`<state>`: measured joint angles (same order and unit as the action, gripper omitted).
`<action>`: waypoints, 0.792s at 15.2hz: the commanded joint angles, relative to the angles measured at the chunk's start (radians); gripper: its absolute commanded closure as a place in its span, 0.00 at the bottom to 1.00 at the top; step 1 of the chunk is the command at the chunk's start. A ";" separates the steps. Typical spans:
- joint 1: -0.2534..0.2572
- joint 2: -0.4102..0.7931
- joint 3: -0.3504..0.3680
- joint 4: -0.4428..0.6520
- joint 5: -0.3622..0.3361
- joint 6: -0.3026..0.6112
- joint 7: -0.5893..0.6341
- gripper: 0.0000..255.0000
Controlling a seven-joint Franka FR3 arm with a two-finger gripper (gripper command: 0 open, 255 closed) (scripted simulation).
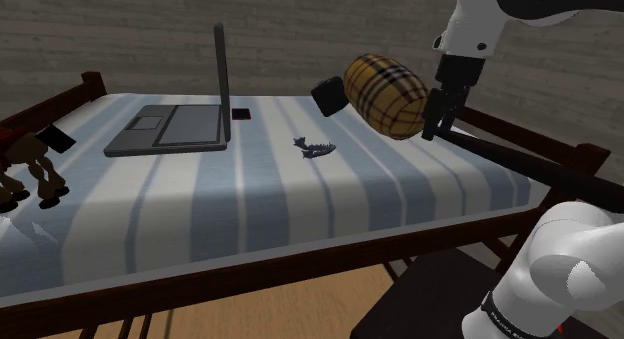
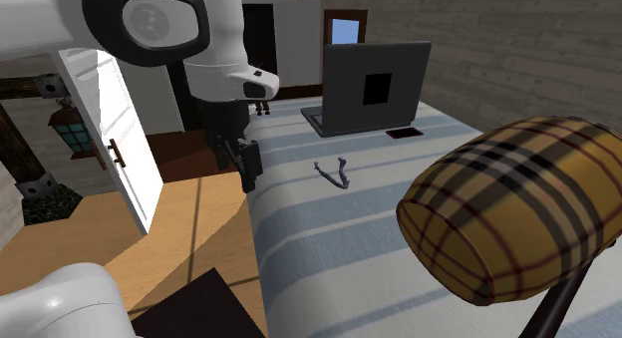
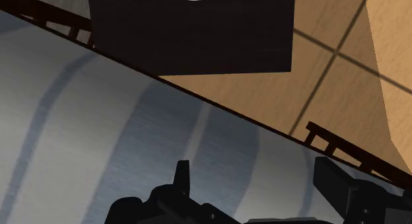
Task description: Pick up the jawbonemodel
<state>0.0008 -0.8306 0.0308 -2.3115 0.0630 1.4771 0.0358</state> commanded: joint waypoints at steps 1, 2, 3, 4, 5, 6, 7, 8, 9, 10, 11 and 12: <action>0.000 0.000 0.000 0.000 0.000 0.000 0.000 0.00; 0.003 0.047 -0.010 0.021 -0.006 0.012 -0.022 0.00; 0.007 0.094 -0.019 0.044 -0.011 0.024 -0.044 0.00; 0.010 0.141 -0.028 0.068 -0.015 0.033 -0.066 0.00; 0.013 0.189 -0.036 0.093 -0.019 0.042 -0.088 0.00; 0.017 0.236 -0.043 0.120 -0.022 0.049 -0.109 0.00; 0.021 0.284 -0.051 0.148 -0.025 0.055 -0.130 0.00; 0.025 0.332 -0.057 0.178 -0.027 0.059 -0.151 0.00; 0.028 0.379 -0.064 0.209 -0.029 0.063 -0.172 0.00; 0.031 0.427 -0.069 0.242 -0.030 0.064 -0.192 0.00; 0.034 0.475 -0.074 0.276 -0.030 0.065 -0.212 0.00; 0.037 0.523 -0.078 0.312 -0.031 0.064 -0.233 0.00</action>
<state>0.0338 -0.3559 -0.0441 -2.0361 0.0321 1.5425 -0.1777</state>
